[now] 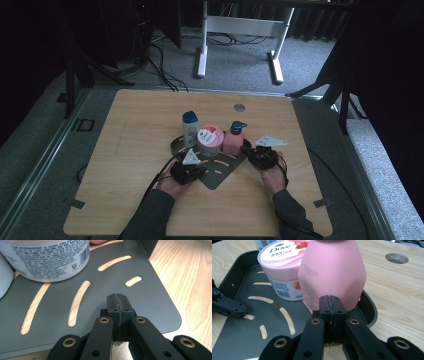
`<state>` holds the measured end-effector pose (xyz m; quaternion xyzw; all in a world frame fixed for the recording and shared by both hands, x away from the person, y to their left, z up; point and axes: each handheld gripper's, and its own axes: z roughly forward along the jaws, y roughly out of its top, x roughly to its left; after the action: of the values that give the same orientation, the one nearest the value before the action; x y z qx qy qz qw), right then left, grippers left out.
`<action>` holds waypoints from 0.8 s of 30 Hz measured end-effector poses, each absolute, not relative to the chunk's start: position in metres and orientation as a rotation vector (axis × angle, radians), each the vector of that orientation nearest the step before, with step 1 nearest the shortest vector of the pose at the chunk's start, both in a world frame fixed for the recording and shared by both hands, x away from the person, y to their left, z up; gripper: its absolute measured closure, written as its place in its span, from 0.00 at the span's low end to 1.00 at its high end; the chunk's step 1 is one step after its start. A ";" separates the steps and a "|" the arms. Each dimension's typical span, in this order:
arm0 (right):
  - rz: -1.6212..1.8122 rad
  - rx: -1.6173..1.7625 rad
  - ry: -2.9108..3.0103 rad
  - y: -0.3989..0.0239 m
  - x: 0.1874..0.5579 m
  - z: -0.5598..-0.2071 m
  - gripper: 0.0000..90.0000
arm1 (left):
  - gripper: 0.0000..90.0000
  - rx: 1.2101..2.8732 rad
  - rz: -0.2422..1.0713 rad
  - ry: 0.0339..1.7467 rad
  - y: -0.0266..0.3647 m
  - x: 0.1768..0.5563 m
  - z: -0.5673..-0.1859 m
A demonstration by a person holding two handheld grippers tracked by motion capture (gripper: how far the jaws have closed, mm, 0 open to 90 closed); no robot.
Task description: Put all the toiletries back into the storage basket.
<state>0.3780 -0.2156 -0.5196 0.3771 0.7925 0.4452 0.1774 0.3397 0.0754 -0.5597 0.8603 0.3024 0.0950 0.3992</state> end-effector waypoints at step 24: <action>1.250 1.089 2.253 -0.230 0.365 -0.523 0.93 | 0.89 2.186 0.259 0.744 0.073 0.334 -0.556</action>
<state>0.3649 -0.2303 -0.5228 0.3837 0.7935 0.4403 0.1711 0.3340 0.0728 -0.5562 0.8631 0.2939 0.1022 0.3978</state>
